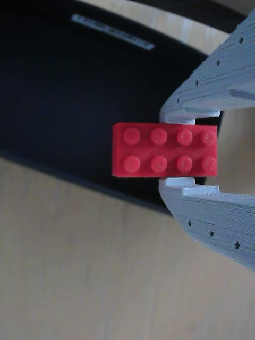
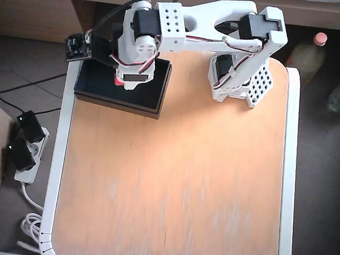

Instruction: Grasp a lego block and put it in the bin.

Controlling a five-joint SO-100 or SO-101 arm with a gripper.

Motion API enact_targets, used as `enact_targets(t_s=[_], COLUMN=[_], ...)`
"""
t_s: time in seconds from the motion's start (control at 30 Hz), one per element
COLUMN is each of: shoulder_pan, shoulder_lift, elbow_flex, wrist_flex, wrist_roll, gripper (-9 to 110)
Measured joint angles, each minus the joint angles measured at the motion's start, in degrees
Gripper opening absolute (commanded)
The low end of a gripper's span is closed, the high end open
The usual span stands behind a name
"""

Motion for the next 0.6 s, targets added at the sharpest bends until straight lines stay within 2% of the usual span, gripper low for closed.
enact_targets(t_s=[0.6], shoulder_pan=[5.6], shoulder_lift=[0.0], elbow_flex=[14.9], wrist_flex=[-16.9], wrist_roll=[2.6], gripper=[0])
